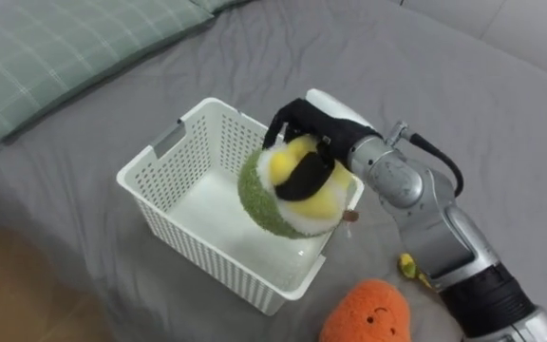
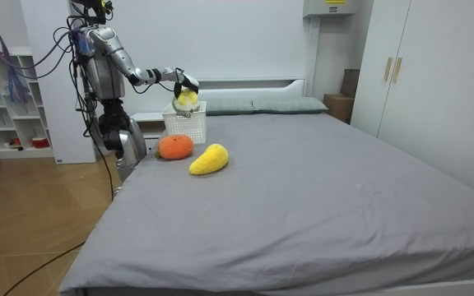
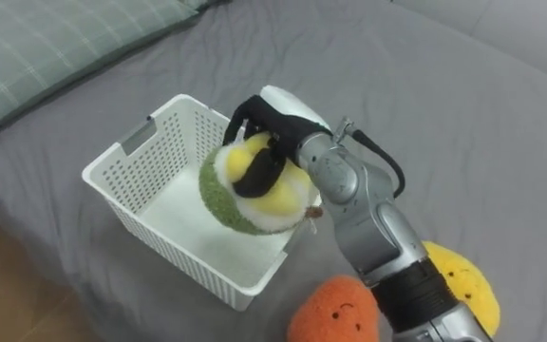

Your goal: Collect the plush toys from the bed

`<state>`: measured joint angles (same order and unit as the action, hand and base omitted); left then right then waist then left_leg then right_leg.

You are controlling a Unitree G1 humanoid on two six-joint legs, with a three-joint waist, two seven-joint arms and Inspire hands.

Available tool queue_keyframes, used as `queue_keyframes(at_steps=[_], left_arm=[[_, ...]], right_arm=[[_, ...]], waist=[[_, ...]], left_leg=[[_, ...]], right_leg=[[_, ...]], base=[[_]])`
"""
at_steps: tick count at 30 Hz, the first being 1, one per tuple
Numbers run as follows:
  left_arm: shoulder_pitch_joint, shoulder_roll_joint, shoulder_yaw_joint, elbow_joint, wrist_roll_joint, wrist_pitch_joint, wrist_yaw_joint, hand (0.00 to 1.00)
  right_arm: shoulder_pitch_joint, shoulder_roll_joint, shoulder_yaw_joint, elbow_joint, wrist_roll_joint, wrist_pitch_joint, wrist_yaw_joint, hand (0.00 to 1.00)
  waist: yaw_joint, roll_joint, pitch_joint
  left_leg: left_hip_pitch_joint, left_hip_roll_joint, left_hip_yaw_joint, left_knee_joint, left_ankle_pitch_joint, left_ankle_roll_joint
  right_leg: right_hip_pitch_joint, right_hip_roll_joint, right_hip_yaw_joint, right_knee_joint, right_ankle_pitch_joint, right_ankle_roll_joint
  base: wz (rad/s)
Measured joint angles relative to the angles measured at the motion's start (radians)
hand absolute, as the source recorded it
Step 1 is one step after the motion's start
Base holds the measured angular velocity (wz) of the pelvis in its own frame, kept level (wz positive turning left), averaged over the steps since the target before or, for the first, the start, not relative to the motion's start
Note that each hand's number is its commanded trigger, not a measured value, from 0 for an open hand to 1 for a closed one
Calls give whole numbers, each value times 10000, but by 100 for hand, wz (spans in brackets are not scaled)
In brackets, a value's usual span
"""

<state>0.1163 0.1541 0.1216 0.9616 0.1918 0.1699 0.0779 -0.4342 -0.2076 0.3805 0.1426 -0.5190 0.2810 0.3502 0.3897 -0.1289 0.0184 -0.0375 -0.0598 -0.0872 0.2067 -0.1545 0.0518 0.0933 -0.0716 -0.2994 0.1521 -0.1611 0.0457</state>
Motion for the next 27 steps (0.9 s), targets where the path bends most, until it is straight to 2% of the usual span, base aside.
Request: queue_keyframes(at_steps=[1,6,14,17,27], left_arm=[[-12,2,8,0,0,0,0,0],[-104,4,29,1,-1,2,0,0],[-163,57,197,0,404,7,1,0],[-165,97,197,1,412,8,1,0],[-161,123,195,3,416,9,2,0]], right_arm=[[0,0,12,51,0,1,0,0],[-2,2,105,74,6,6,-47,0],[-2,0,104,72,10,5,-131,0],[-13,0,103,72,13,4,-132,0],[-195,-45,101,74,9,-16,-557,0]], waist=[[30,-28,-20],[195,-127,15],[210,-263,64],[195,-325,56],[174,-348,55]], left_leg=[[-25,-1,-4,0,5,0],[-64,-22,-53,-5,47,3],[-126,-29,-67,-4,47,3],[-128,-32,-67,-3,46,3],[-166,-36,-72,-2,46,4]], right_leg=[[-29,0,3,2,0,0],[-40,-8,5,-2,1,-1],[-62,-9,1,-7,1,0],[-68,-9,3,-9,1,0],[-88,-11,-1,-10,1,0]], base=[[0],[2],[0],[0],[0]])
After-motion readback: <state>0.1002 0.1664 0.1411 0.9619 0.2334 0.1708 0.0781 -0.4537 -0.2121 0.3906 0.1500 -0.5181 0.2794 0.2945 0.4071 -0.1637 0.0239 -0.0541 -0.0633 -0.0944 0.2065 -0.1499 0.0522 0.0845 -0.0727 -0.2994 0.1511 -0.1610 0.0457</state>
